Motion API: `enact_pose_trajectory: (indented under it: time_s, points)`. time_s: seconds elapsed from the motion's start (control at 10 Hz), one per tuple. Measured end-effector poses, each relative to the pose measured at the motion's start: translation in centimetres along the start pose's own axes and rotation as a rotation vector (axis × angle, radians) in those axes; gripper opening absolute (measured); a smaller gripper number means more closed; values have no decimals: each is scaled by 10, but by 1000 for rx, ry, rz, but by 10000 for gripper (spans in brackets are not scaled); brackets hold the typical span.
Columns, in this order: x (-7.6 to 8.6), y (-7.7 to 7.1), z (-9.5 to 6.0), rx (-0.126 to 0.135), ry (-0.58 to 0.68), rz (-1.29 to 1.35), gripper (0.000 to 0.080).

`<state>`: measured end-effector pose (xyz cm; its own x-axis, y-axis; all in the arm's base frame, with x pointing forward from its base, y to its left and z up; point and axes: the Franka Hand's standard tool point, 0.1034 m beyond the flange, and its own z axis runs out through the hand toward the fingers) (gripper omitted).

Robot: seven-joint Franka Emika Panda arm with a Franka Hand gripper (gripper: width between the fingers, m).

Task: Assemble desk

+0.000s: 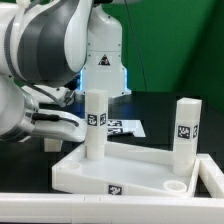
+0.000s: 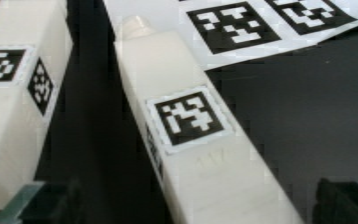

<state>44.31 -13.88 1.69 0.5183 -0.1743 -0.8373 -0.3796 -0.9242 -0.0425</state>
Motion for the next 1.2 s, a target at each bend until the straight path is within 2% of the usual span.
enact_pose_trajectory:
  time_s: [0.3,0.8,1.0,1.1,1.2]
  points:
    - [5,1,7,-6,11,4,649]
    - [10,-3,5,-17,37,-1,649]
    - [10,-3,5,-17,37,-1,404]
    - [10,-3,5,-17,36,-1,404]
    - [10,-3,5,-17,36,-1,288]
